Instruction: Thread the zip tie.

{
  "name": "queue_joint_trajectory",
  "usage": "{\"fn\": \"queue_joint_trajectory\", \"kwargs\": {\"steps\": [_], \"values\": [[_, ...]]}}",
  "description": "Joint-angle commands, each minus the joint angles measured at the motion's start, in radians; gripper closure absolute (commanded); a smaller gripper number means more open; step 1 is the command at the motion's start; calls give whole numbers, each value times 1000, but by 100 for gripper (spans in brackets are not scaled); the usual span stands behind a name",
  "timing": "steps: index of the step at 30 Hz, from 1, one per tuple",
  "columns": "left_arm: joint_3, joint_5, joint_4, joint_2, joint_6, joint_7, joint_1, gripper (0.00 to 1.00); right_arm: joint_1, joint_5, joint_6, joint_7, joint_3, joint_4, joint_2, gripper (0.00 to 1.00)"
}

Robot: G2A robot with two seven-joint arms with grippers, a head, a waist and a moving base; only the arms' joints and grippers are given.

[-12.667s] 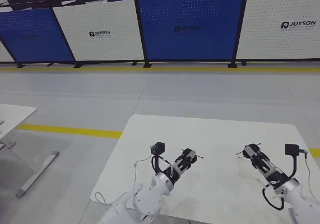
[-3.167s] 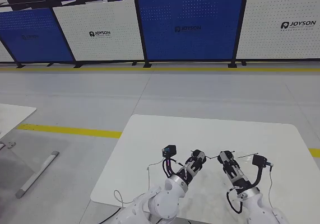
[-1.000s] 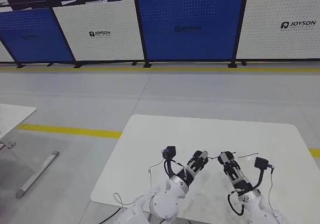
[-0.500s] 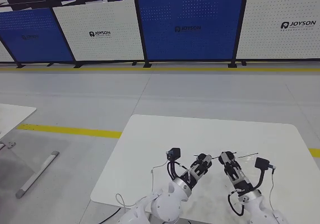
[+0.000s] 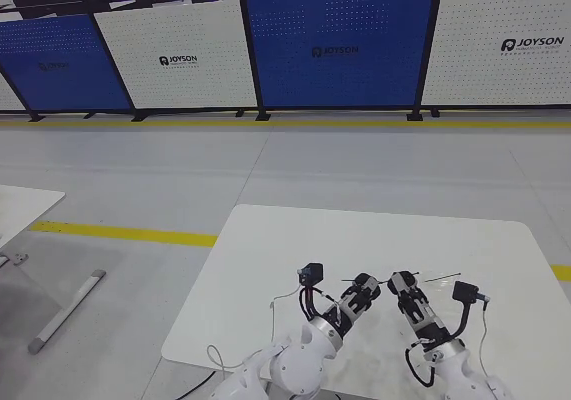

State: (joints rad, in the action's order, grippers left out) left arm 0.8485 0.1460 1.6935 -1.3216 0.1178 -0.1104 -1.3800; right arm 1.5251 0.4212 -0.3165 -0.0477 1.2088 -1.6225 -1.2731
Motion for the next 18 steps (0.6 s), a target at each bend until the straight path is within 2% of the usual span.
{"fn": "queue_joint_trajectory", "kwargs": {"steps": [1, 5, 6, 7, 10, 12, 14, 15, 18], "values": [[0, 3, 1, -1, -1, 3, -1, 100, -2, -8, -3, -11, -1, 1, 0, 100], [3, 10, 1, -2, 1, 2, -2, 100, -5, -21, -1, -24, 0, 1, -1, 100], [4, 12, 0, -3, 2, 2, -2, 100, -6, -26, -2, -27, 0, 2, -1, 83], [5, 14, -1, -3, 4, 2, -2, 100, -7, -29, -2, -30, 1, 2, -1, 53], [8, 18, -5, -4, 11, -1, -2, 100, -5, -34, -6, -29, 7, 1, -1, 20], [10, 13, -9, -6, 19, -5, -3, 100, -1, -38, -10, -21, 12, 0, -1, 26], [13, 4, -10, -8, 26, -9, -3, 100, 3, -40, -12, -14, 17, -1, 0, 40], [13, 4, -11, -9, 27, -8, -3, 100, 6, -42, -14, -10, 21, -3, 0, 51], [15, 2, -13, -10, 32, -10, -3, 100, 13, -44, -18, -6, 30, -7, 1, 56]]}}
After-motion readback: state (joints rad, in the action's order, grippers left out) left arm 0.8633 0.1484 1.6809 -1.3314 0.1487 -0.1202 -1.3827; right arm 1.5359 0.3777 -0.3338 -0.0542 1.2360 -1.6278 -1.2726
